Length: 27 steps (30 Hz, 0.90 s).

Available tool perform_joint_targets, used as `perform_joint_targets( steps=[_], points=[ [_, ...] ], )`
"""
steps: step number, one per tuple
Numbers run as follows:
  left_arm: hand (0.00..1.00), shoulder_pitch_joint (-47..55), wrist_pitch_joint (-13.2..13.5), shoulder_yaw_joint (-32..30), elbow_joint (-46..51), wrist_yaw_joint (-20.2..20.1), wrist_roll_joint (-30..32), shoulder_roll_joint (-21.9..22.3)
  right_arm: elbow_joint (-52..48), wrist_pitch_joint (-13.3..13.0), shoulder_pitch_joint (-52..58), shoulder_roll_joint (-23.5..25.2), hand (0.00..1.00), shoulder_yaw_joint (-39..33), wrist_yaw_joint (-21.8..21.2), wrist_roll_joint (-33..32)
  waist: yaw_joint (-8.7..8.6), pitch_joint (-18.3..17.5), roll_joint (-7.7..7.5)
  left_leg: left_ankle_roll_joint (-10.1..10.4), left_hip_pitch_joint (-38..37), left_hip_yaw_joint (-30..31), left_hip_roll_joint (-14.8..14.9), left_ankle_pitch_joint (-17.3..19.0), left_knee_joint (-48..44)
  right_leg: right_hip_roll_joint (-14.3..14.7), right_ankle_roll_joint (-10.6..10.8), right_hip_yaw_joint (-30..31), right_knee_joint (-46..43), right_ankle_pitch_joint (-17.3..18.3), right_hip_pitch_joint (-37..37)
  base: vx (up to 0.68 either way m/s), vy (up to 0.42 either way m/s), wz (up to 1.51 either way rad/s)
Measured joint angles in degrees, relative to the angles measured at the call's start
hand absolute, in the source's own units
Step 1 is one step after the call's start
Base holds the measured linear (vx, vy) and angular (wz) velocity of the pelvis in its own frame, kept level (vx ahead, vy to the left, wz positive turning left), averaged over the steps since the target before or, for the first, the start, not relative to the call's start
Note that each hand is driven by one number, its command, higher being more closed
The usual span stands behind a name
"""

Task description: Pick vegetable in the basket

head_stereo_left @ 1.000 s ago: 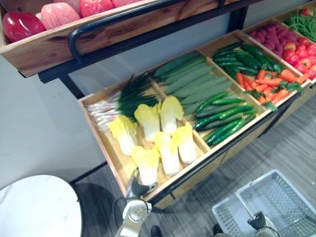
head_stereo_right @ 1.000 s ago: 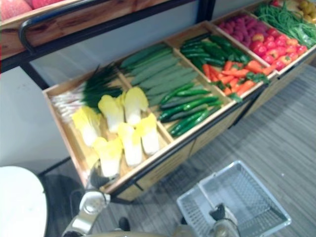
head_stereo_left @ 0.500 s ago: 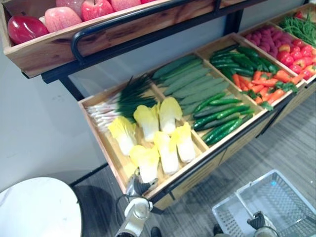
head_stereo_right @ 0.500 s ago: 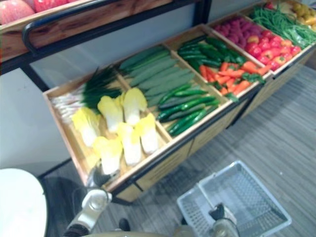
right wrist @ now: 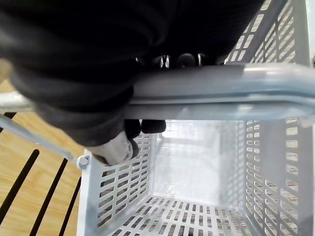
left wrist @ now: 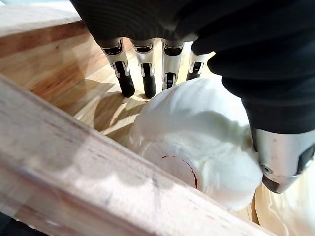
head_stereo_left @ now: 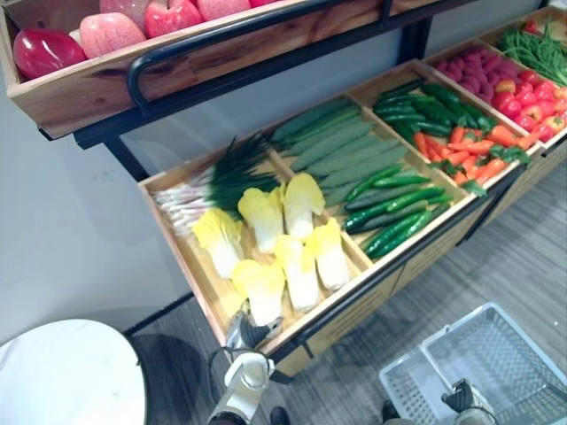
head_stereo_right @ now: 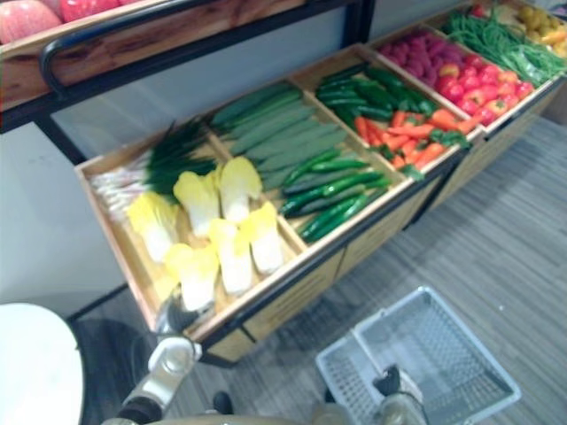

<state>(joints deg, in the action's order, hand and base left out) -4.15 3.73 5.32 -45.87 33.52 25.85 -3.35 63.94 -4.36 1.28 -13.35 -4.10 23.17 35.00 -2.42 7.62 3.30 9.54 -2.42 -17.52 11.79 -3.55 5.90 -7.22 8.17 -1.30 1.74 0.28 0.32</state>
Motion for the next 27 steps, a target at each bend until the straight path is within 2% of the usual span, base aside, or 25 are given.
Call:
perform_joint_targets(
  steps=[5,10,14,20,27],
  points=[
    [1.0,0.6,0.0,-0.1,1.6,0.0,-1.1,0.1,0.0,0.0,0.4,0.1,1.0,0.1,0.1,0.0,-0.05,0.0,-0.22,0.0,0.1,0.1,0.0,0.0,0.0,0.0,0.0,-0.1,0.0,0.0,-0.1,0.0,0.0,0.0],
    [1.0,5.5,-1.2,-0.2,11.2,-0.3,-3.2,0.0,0.0,-0.1,1.9,1.2,1.0,0.2,0.1,0.0,-0.29,-0.2,-2.07,0.0,0.5,0.7,-0.1,0.0,0.0,-0.1,0.4,-0.7,0.2,-0.2,0.0,0.02,0.001,0.03],
    [1.0,9.1,-1.2,-0.2,17.3,-1.4,-3.2,-0.1,-0.1,-0.4,2.7,1.6,1.0,0.1,0.1,0.0,-0.41,-0.5,-2.61,-0.2,1.3,1.6,-0.2,0.0,-0.1,-0.2,0.0,-1.8,0.2,-0.5,0.1,0.04,-0.003,0.12],
    [1.0,12.4,-1.1,-0.2,24.1,-4.5,-3.2,-0.2,-0.4,-1.3,2.0,1.6,1.0,-0.1,0.2,0.0,-0.38,-0.6,-2.56,-0.2,1.3,2.9,-0.2,0.0,-0.2,-0.2,-0.1,-3.5,0.3,-0.4,1.0,0.04,-0.007,0.11],
    [1.0,15.0,0.2,-0.5,32.8,-4.6,-3.1,-0.2,-0.1,-1.2,2.4,1.3,1.0,-0.2,0.2,0.0,-0.45,-0.8,-2.13,-0.7,1.4,4.0,-0.2,-0.4,0.0,-0.3,-0.7,-4.7,-0.3,0.2,1.2,-0.05,-0.006,0.07]
  ],
)
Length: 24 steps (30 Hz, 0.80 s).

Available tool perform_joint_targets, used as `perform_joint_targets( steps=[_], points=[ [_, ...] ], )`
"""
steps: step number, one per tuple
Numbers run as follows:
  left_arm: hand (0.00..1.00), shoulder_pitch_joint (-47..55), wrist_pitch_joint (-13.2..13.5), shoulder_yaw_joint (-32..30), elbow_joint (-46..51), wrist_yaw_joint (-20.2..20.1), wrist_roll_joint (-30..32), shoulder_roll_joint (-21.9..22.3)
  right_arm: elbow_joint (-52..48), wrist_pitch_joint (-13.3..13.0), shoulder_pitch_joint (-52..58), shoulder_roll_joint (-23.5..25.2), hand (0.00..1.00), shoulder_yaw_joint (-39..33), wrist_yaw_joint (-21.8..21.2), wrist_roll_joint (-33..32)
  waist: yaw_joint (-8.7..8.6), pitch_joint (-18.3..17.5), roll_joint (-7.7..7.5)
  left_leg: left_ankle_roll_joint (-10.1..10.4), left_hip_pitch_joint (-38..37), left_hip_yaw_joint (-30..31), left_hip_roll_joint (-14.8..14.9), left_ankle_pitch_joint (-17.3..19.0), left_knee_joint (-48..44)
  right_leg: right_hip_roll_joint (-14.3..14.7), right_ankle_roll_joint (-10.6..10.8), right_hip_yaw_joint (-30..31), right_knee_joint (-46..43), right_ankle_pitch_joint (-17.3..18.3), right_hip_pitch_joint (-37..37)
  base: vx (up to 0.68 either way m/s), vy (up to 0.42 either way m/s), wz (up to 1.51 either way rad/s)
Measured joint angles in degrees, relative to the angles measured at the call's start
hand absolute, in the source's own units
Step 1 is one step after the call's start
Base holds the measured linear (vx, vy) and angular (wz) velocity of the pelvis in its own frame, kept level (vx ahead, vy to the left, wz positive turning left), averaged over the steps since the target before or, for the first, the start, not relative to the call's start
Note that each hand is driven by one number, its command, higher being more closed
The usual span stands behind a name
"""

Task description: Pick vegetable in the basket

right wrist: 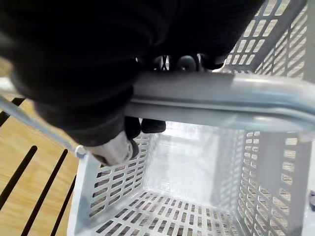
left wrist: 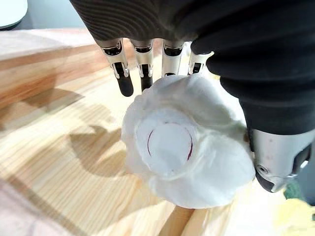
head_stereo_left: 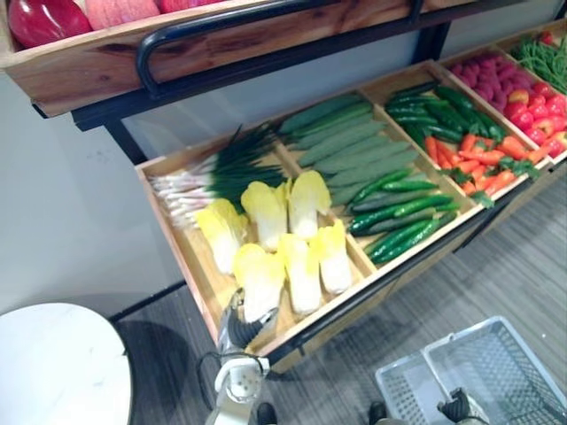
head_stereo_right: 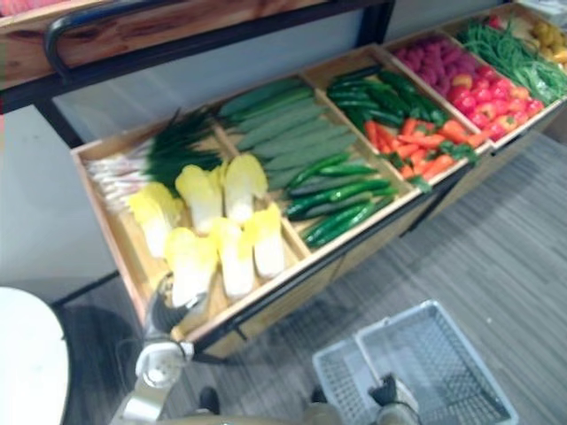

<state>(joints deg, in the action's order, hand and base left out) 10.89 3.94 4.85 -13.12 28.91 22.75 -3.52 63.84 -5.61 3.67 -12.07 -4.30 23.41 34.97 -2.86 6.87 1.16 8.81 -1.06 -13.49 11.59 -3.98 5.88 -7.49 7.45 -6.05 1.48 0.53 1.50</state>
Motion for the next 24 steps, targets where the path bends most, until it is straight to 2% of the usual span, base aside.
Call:
perform_joint_targets(
  steps=[4,14,24],
  points=[
    [1.0,1.3,1.0,-0.3,5.3,0.0,0.0,0.0,0.1,0.0,0.1,-0.2,1.0,-0.4,0.1,0.0,0.11,-0.4,0.65,0.0,0.1,0.4,-0.1,0.0,0.0,-0.1,0.1,-0.4,-0.3,0.4,0.0,-0.01,-0.001,0.05],
    [1.0,2.4,3.0,0.5,13.0,-0.4,0.0,0.0,0.2,0.0,-0.2,-0.3,1.0,-0.4,0.0,0.0,0.6,-0.6,0.8,0.0,0.9,1.8,-0.1,-0.1,-0.1,0.0,0.1,-1.9,-0.5,0.6,0.2,0.02,-0.005,0.07],
    [1.0,2.4,3.4,0.9,14.5,-0.4,0.0,0.0,1.5,0.0,-0.2,-0.3,1.0,-0.2,0.1,0.0,0.53,-0.9,0.71,-0.1,0.9,3.0,-0.1,-0.4,0.0,0.0,-0.1,-3.1,-0.6,0.8,0.9,-0.02,-0.004,0.05]
  ],
)
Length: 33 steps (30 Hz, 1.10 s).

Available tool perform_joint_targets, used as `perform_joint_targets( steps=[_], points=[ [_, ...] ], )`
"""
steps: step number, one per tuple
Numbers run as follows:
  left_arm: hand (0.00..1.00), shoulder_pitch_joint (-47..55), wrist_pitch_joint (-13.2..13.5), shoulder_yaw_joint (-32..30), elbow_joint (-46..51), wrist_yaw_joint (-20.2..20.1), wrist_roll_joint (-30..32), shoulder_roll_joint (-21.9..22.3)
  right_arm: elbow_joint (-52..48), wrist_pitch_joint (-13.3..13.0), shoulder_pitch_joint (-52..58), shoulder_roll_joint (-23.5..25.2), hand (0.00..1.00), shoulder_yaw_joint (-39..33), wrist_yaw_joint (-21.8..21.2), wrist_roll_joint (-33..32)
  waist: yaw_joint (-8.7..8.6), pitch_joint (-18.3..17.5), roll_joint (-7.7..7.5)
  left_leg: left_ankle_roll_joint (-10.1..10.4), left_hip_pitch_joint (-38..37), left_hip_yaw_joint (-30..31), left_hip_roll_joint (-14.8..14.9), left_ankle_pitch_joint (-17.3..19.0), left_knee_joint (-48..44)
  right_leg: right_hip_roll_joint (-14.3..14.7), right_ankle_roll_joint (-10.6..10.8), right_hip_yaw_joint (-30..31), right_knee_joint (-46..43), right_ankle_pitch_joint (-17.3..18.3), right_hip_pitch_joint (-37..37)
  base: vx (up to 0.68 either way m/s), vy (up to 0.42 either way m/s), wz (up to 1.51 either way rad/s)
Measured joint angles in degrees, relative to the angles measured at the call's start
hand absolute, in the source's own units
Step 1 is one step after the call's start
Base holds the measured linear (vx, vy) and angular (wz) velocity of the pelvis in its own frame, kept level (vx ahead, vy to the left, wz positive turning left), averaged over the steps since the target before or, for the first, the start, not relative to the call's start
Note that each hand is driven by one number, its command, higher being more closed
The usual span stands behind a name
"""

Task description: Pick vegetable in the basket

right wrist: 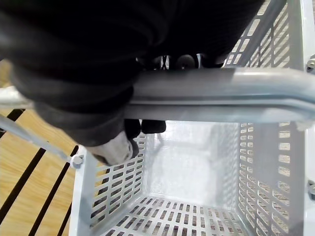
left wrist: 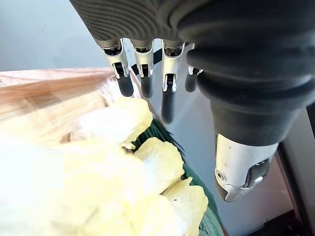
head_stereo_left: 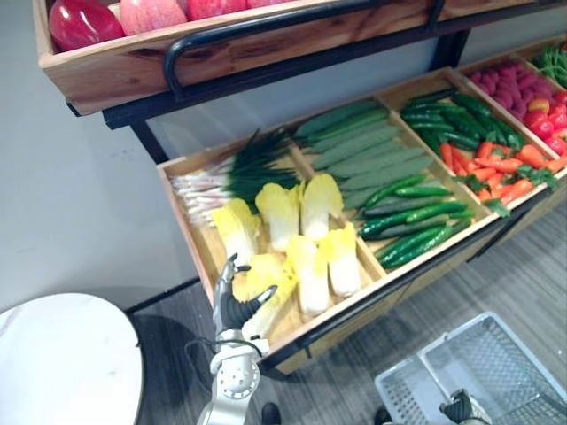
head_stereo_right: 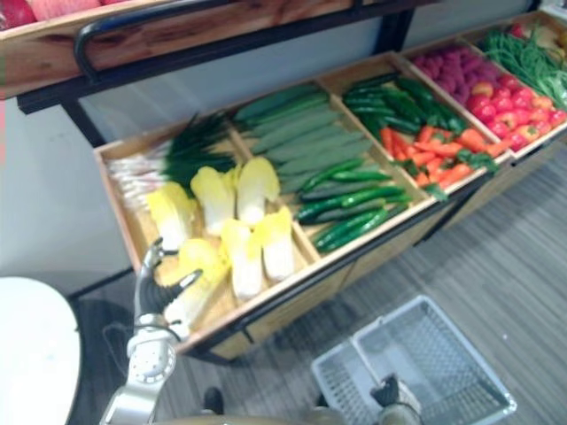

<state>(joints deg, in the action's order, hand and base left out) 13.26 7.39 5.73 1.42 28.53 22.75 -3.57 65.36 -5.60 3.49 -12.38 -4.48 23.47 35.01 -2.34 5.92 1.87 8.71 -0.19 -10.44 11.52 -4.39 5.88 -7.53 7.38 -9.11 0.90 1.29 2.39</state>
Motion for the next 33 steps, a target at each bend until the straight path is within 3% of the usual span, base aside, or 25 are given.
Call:
perform_joint_targets(
  steps=[4,5,16,24,33],
  points=[
    [1.0,0.0,0.0,-0.9,0.0,0.5,0.1,-0.2,0.4,0.0,0.0,-0.1,1.0,-0.2,0.0,0.0,0.09,0.0,-0.03,0.0,0.0,0.0,0.0,0.0,0.0,0.0,0.0,0.0,0.0,0.0,0.0,0.0,0.0,0.0],
    [0.0,0.0,0.0,-1.1,0.0,0.5,0.3,-0.2,0.4,0.0,0.0,-0.1,1.0,-0.3,0.1,0.0,0.06,0.0,-0.03,0.0,0.0,0.0,0.0,0.0,0.0,0.0,0.0,0.0,0.0,0.0,0.0,0.0,0.0,0.0],
    [0.0,-0.2,-0.4,-1.7,-1.5,-1.4,0.8,-1.3,0.3,0.0,-0.1,-0.1,1.0,-1.9,0.3,0.1,-0.15,0.0,-0.01,0.1,0.0,-0.6,0.1,0.0,0.0,0.1,0.0,0.4,0.2,0.0,-0.1,0.0,0.0,0.0],
    [0.0,-1.7,-2.9,-1.7,-14.8,-2.6,3.0,-1.7,0.0,0.0,-0.1,-0.1,1.0,-2.4,0.2,0.1,-0.55,-0.1,0.02,0.1,0.0,-1.7,0.2,0.1,-0.1,0.1,0.0,1.7,0.2,-0.1,-0.9,0.0,-0.002,-0.07],
    [0.0,-3.0,-3.1,-1.5,-22.0,-4.5,7.3,-3.7,-1.0,0.0,-0.2,-0.2,1.0,-3.2,0.3,0.7,-0.69,-0.5,0.68,0.2,-0.5,-3.0,0.2,0.4,-0.1,0.1,0.2,2.7,0.2,-0.3,-1.1,0.0,-0.001,-0.05]
  ],
)
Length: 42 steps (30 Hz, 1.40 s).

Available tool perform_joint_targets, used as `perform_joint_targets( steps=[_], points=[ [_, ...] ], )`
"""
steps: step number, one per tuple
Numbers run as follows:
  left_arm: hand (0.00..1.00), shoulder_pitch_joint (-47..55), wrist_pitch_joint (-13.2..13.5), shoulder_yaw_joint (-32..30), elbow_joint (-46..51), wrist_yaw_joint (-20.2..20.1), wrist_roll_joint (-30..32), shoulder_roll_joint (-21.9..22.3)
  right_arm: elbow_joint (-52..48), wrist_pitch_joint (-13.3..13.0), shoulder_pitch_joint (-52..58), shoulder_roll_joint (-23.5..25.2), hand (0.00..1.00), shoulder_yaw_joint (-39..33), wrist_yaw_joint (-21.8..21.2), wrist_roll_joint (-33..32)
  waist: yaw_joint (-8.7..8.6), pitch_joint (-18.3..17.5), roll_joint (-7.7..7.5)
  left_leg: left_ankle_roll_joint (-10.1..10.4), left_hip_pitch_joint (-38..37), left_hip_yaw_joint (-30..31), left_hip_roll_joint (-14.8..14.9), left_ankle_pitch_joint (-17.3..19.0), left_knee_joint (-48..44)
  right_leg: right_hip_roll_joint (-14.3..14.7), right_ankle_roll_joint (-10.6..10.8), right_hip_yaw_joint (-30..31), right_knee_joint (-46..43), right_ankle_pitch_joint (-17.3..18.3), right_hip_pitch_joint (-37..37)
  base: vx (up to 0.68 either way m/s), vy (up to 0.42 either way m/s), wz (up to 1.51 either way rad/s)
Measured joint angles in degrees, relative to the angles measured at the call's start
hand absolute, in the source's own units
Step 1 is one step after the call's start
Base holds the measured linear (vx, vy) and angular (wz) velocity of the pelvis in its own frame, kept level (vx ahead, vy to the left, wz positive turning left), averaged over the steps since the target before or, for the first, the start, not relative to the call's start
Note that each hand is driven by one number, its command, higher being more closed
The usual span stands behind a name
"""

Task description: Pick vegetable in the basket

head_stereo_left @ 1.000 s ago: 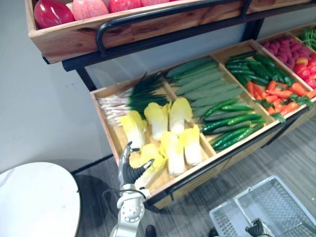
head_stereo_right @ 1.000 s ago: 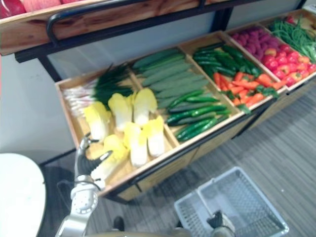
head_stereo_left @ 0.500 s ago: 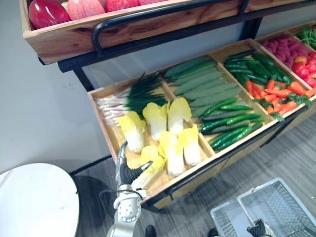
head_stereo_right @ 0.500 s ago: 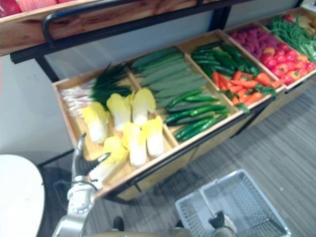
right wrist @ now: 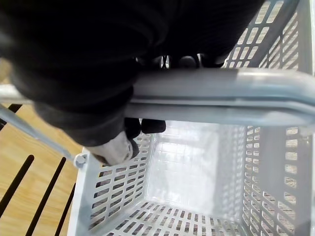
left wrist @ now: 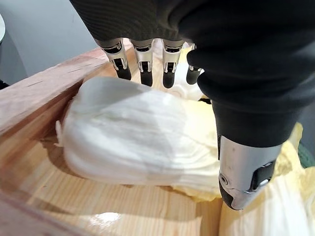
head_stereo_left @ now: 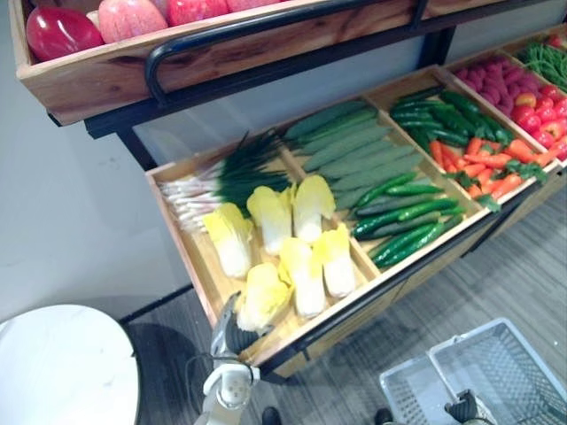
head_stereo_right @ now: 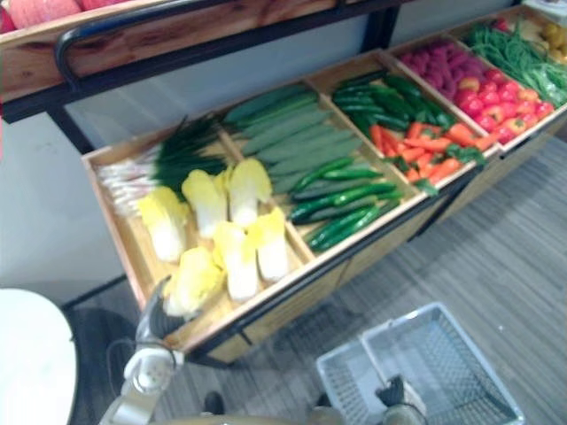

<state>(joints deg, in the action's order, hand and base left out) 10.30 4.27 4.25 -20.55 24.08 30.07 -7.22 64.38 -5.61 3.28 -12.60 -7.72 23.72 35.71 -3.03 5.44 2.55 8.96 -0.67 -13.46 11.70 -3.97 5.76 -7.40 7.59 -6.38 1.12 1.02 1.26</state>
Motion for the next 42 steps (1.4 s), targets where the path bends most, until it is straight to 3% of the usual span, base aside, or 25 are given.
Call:
perform_joint_targets(
  steps=[9,10,28,34,42],
  points=[
    [0.0,-2.8,-1.3,0.1,-4.8,-0.9,0.4,0.0,-0.5,0.0,-0.5,-0.1,1.0,-0.5,-0.3,0.3,-0.11,-0.1,0.13,0.1,-0.5,-0.7,0.0,0.3,0.0,0.0,0.0,0.7,0.2,0.0,0.0,-0.01,0.0,-0.04],
    [1.0,-3.1,-1.6,0.2,-5.3,-1.1,0.4,0.0,-0.5,0.0,-0.8,-0.1,1.0,-0.5,-0.4,0.3,-0.13,-0.1,0.14,0.2,-0.5,-1.0,0.0,0.3,0.0,0.0,0.1,0.8,0.3,0.0,0.0,0.0,0.002,-0.07],
    [1.0,-4.2,-3.0,-0.2,-5.3,-1.8,0.4,-1.6,-0.6,-0.1,-1.2,-0.4,1.0,-0.2,-1.1,0.4,-0.19,-0.2,0.31,0.3,-1.6,-2.0,0.0,1.1,0.1,0.0,0.2,2.0,0.8,-0.2,0.3,0.01,0.001,-0.03],
    [1.0,-0.5,-2.6,-0.2,7.0,-1.8,-0.7,-1.1,-0.6,-0.1,-0.4,-0.4,1.0,-0.2,-1.0,0.4,-0.1,-0.1,0.06,0.3,-1.5,-1.8,0.0,1.1,0.1,-0.1,0.2,1.6,0.8,-0.2,0.4,0.0,0.0,0.01],
    [1.0,1.5,0.7,1.4,18.1,-1.9,-2.9,-0.1,-0.6,-0.3,-0.4,-0.7,1.0,1.5,-1.0,0.3,0.0,-0.1,0.05,0.3,-1.4,-0.9,-0.1,1.1,0.1,-0.1,0.3,0.7,1.0,-0.2,1.0,0.0,-0.001,0.06]
  ],
)
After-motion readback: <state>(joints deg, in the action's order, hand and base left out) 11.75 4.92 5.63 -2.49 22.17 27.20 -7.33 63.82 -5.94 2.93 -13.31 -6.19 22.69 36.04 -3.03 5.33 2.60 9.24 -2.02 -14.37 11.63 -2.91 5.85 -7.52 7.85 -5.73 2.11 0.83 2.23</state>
